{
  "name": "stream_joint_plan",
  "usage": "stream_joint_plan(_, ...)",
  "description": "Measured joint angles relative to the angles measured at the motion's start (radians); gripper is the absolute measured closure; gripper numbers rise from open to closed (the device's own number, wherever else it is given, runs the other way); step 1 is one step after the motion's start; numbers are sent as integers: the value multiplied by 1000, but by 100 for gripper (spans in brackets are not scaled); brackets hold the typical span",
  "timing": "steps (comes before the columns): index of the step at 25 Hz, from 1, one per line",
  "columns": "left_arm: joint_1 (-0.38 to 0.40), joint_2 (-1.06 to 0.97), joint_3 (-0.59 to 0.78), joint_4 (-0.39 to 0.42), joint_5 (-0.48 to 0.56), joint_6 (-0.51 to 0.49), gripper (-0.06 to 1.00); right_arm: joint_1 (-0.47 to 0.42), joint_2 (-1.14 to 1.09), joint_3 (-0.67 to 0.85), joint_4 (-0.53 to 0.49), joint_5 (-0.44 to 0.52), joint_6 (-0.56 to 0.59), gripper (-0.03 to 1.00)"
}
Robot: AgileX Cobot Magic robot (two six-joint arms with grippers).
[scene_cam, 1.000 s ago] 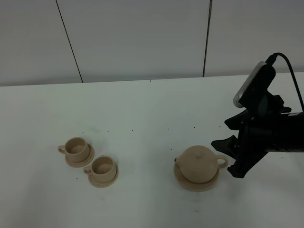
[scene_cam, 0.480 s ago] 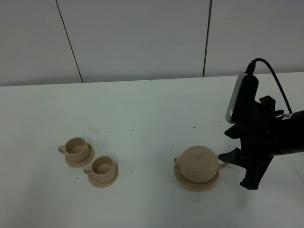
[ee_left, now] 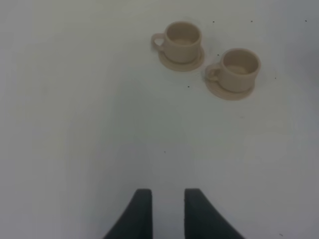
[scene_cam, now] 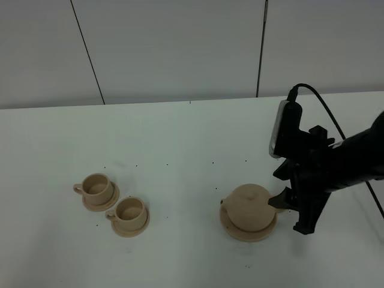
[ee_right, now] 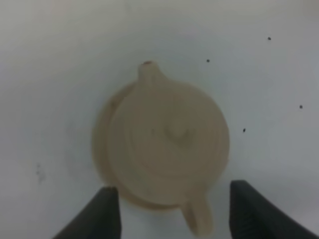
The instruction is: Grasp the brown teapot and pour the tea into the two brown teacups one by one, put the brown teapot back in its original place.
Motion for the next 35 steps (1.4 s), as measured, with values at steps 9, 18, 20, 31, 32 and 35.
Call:
stream_joint_plan(9,0,0,0,0,0,0,71,0,66,-56,-112,36,0,50)
stream_joint_plan(18,0,0,0,0,0,1,71,0,90,-59,-160,39,0,54)
stream_joint_plan(20,0,0,0,0,0,2,71,0,94,-59,-160,35,-1,54)
stream_joint_plan(31,0,0,0,0,0,2,71,0,143,-60,-156,-2,-52,54)
stream_joint_plan(32,0,0,0,0,0,2,71,1,143,-60,-156,-7,-56,54)
stream_joint_plan(35,0,0,0,0,0,2,71,1,148,-60,-149,-21,-75,54)
